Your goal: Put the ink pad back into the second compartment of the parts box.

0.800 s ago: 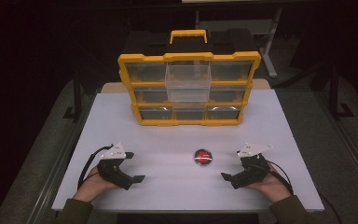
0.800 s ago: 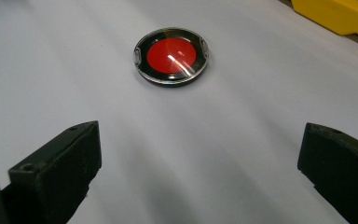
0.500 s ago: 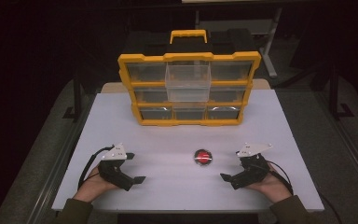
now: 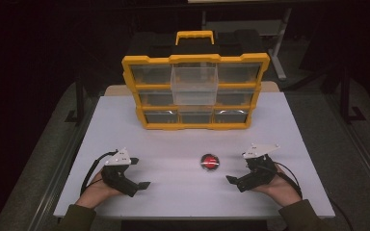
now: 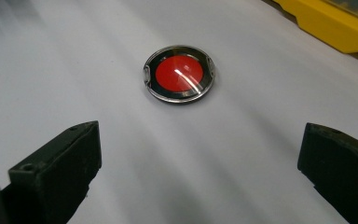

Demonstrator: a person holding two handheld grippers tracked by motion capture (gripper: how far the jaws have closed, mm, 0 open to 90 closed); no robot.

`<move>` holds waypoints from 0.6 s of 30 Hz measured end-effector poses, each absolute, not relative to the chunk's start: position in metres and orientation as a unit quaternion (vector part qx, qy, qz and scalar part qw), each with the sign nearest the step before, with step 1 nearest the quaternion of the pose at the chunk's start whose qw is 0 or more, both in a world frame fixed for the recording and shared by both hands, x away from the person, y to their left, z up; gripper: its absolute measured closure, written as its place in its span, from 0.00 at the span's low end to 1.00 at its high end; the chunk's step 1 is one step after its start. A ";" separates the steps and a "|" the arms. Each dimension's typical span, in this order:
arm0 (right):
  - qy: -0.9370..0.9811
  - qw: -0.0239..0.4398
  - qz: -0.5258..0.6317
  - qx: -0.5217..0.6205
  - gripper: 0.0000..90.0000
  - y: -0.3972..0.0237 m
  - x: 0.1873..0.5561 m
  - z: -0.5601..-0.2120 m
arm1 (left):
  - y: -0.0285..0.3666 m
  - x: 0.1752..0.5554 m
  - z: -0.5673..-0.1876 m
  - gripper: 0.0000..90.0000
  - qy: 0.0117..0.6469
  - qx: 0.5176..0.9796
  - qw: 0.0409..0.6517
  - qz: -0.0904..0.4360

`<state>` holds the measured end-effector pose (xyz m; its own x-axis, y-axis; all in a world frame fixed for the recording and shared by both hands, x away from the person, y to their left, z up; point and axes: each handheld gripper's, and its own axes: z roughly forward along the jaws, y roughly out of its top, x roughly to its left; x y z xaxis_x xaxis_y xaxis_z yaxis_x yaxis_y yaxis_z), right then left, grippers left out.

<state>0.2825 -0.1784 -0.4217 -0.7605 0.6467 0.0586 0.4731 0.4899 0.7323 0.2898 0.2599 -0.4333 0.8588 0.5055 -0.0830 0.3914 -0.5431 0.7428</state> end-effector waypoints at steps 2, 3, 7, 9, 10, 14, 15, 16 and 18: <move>0.856 0.114 0.385 0.326 0.00 -0.178 0.284 -0.420 | 0.260 0.290 -0.433 0.00 0.255 0.876 0.404 0.069; 0.856 0.114 0.385 0.326 0.00 -0.177 0.285 -0.420 | 0.260 0.290 -0.434 0.00 0.254 0.876 0.404 0.067; 0.854 0.116 0.389 0.326 0.00 -0.176 0.288 -0.417 | 0.260 0.289 -0.434 0.00 0.254 0.877 0.402 0.064; 0.854 0.117 0.390 0.325 0.00 -0.175 0.290 -0.416 | 0.259 0.290 -0.433 0.00 0.256 0.876 0.404 0.063; 0.854 0.119 0.390 0.323 0.00 -0.175 0.291 -0.415 | 0.258 0.290 -0.432 0.00 0.255 0.876 0.404 0.063; 0.853 0.119 0.393 0.322 0.00 -0.173 0.293 -0.413 | 0.257 0.289 -0.432 0.00 0.251 0.878 0.402 0.065; 0.854 0.119 0.393 0.321 0.00 -0.173 0.293 -0.412 | 0.258 0.289 -0.432 0.00 0.251 0.879 0.400 0.066; 0.854 0.119 0.392 0.320 0.00 -0.172 0.294 -0.412 | 0.258 0.290 -0.432 0.00 0.251 0.879 0.401 0.066; 0.854 0.121 0.393 0.318 0.00 -0.170 0.295 -0.410 | 0.258 0.290 -0.432 0.00 0.252 0.878 0.402 0.067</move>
